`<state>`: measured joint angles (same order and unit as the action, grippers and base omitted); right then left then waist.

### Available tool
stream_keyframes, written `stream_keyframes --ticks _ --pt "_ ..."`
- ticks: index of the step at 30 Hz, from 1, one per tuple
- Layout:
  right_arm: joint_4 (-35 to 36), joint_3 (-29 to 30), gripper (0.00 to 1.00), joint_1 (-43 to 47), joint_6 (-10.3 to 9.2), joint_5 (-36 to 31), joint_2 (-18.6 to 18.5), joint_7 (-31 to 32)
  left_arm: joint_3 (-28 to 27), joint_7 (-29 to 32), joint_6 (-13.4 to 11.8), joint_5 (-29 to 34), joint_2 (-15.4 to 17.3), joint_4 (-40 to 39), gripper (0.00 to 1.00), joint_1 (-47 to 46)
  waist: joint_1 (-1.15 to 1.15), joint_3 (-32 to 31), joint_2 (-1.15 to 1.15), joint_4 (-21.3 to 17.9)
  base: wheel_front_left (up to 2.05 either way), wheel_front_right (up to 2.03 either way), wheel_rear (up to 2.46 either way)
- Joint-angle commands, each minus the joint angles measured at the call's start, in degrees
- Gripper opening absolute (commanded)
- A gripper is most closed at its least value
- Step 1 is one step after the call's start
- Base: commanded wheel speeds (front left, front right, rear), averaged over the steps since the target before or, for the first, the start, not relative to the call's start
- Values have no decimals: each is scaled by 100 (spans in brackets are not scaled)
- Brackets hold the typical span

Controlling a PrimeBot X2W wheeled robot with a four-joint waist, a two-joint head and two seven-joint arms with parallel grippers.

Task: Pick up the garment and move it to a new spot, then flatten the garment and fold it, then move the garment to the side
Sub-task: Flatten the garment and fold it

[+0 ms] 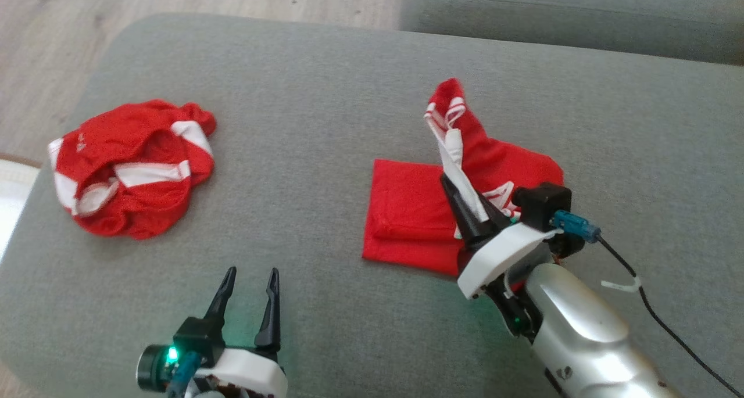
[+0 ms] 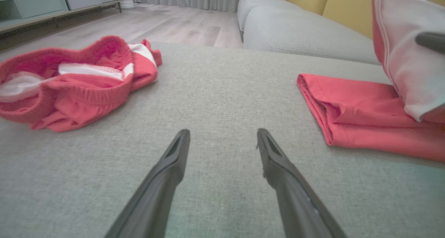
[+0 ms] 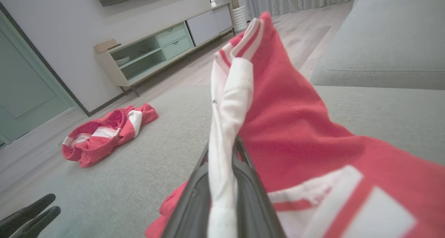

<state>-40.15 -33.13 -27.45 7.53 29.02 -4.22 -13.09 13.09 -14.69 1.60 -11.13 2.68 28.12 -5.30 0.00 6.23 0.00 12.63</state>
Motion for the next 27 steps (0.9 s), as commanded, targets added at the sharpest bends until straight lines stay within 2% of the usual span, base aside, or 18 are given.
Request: stream_keyframes --ticks 1,4,8,17,22,27 --pt "132 -216 100 -254 -4 239 129 -37 -140 -30 -2 -42 20 -105 100 -43 0 -31 0 155 0 0 0" --pt "188 -295 100 -288 -4 476 132 -114 -172 -30 -30 -43 20 -101 100 -22 0 -95 0 137 0 0 0" --pt "125 -48 100 -288 -4 374 133 -173 -266 -30 -52 -13 20 -137 100 1 0 -196 0 -5 0 0 0" --pt "450 1903 100 335 -4 -981 88 -189 -542 -30 -71 121 20 -326 100 -62 0 -355 0 -663 0 0 0" --pt "633 2554 100 789 -4 -1587 115 -190 -660 -30 -127 222 20 -406 100 -100 0 -415 0 -923 0 0 0" --pt "717 2857 100 1230 -4 -1894 130 -190 -782 -30 -212 240 20 -482 100 55 0 -559 0 -1087 0 0 0"
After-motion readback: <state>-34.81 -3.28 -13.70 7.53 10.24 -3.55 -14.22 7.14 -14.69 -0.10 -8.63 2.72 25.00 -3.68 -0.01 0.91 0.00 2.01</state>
